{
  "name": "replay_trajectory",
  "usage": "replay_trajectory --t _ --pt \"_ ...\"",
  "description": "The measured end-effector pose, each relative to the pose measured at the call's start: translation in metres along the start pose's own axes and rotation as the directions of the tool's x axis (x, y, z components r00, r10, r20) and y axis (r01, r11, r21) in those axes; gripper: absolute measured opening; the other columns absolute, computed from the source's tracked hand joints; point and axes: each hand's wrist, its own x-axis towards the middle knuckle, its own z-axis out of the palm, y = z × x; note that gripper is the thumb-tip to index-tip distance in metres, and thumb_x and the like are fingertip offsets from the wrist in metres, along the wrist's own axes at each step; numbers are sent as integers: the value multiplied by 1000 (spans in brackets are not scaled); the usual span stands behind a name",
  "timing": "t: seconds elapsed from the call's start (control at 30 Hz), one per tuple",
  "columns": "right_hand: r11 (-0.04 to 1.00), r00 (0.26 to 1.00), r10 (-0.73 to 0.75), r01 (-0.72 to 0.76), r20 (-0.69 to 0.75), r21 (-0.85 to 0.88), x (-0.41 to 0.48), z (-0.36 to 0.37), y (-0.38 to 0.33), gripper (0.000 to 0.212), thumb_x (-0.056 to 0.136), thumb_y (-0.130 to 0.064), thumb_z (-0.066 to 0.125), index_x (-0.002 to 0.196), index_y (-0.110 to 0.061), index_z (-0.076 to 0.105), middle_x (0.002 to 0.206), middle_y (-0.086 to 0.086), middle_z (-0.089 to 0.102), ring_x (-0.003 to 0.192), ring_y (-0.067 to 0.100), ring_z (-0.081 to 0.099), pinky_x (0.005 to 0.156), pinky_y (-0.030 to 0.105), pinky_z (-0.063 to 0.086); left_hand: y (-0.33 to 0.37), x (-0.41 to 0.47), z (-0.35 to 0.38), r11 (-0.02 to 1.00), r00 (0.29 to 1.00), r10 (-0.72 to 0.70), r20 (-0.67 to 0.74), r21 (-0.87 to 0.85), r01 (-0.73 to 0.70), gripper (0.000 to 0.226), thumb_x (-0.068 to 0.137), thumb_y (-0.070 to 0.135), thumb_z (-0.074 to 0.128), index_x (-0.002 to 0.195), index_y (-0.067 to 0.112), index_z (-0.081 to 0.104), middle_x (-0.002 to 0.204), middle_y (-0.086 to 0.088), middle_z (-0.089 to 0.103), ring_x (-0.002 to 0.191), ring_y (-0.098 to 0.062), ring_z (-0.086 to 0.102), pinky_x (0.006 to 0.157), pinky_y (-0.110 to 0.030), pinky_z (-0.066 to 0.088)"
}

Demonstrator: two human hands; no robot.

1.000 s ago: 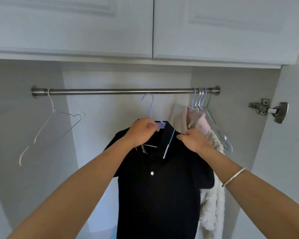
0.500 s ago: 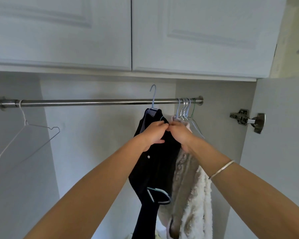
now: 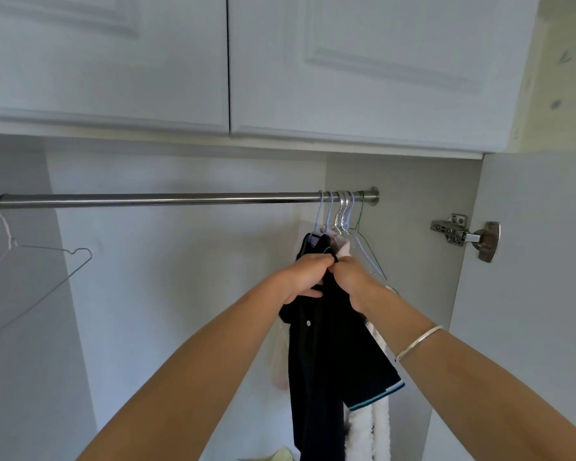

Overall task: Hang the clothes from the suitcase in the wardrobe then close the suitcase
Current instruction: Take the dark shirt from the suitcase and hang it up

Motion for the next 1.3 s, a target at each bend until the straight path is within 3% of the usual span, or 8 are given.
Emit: replay_trajectory --t 0.17,0.3,0.5,0.73,0.83,1.0,1.17,1.3 --pt "983 999 -24 16 -39 -184 5 -16 15 30 95 -6 39 118 -3 58 104 14 62 92 27 60 63 28 48 -7 8 17 1000 998 -8 57 9 7 43 102 32 34 144 29 38 124 8 49 107 -14 52 101 -35 47" --pt "948 994 -80 53 -74 -314 5 -17 21 41 92 -12 48 132 -5 48 124 13 58 112 28 57 80 31 45 -15 9 20 1000 997 -23 73 22 21 44 101 37 34 144 27 38 138 4 47 118 -17 51 96 -33 49" --pt "828 850 -460 308 -255 -469 -14 5 19 45 84 -10 51 128 -13 55 122 8 57 116 25 52 101 41 43 -35 -11 -13 997 995 -57 -86 44 61 39 97 33 45 129 14 54 123 -7 60 109 -21 58 94 -35 51" --pt "866 969 -87 189 232 -462 -58 83 38 24 94 -10 44 98 1 65 85 9 61 93 27 57 72 30 43 -103 -77 -75 952 950 -183 -252 196 235 26 94 17 51 111 1 63 99 -10 60 80 -21 51 60 -23 39" --pt "819 893 181 95 412 -566 -82 130 54 27 96 -12 49 116 0 60 102 10 67 90 19 58 62 25 42 -135 -118 -97 919 906 -290 -309 174 354 21 93 15 53 107 4 63 95 -10 61 73 -20 51 59 -23 38" --pt "720 712 247 319 657 -616 -119 200 79 17 91 -15 53 99 -4 63 93 9 64 76 19 59 56 22 38 -174 -200 -127 830 785 -451 -424 123 543 11 96 9 47 95 8 58 84 -7 55 61 -16 46 57 -22 34" --pt "675 466 184 580 865 -456 -168 267 98 29 90 -11 50 105 9 65 109 20 69 91 29 65 65 25 43 -208 -297 -127 765 573 -490 -657 -9 644 23 96 15 46 109 6 62 90 -6 62 69 -17 57 60 -23 43" --pt "679 216 181 678 959 -281 -238 298 124 23 88 -14 55 97 1 69 93 17 70 86 26 66 68 25 46 -234 -394 -85 691 345 -569 -747 -207 693 28 95 17 47 112 3 64 90 -8 64 65 -15 55 59 -24 43"
